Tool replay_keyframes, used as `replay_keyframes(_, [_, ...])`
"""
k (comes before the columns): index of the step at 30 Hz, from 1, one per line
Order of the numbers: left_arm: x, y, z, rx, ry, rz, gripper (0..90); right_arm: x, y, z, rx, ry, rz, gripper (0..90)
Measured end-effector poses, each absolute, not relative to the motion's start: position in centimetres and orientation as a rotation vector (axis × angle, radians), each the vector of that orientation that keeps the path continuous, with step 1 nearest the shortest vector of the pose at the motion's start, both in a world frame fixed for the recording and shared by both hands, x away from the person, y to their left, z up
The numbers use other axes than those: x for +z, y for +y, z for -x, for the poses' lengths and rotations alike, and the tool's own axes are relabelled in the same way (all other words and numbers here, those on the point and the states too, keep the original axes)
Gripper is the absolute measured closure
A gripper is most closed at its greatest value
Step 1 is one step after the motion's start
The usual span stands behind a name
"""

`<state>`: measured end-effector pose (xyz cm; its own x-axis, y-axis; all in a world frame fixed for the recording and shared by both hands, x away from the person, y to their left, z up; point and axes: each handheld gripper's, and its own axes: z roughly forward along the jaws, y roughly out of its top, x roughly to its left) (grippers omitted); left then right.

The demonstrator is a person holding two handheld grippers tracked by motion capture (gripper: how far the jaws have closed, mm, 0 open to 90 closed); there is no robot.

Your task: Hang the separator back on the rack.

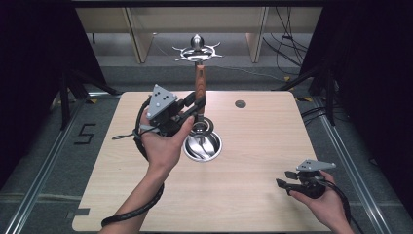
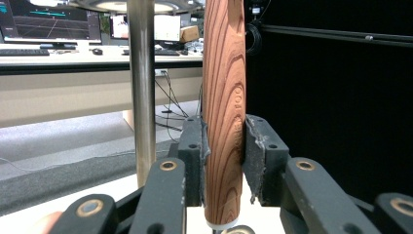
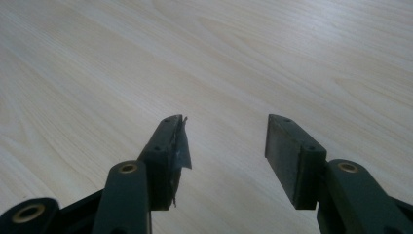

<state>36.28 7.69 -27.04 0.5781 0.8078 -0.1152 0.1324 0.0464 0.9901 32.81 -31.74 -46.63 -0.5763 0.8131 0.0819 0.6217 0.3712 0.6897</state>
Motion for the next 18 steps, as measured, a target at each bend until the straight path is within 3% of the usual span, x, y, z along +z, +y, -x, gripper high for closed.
replay_keyframes(18, [-25.95,7.50,-36.70,0.639,0.855,-1.449,70.2,-46.64,-31.78,-32.82,1.005,2.363,-1.270,49.1])
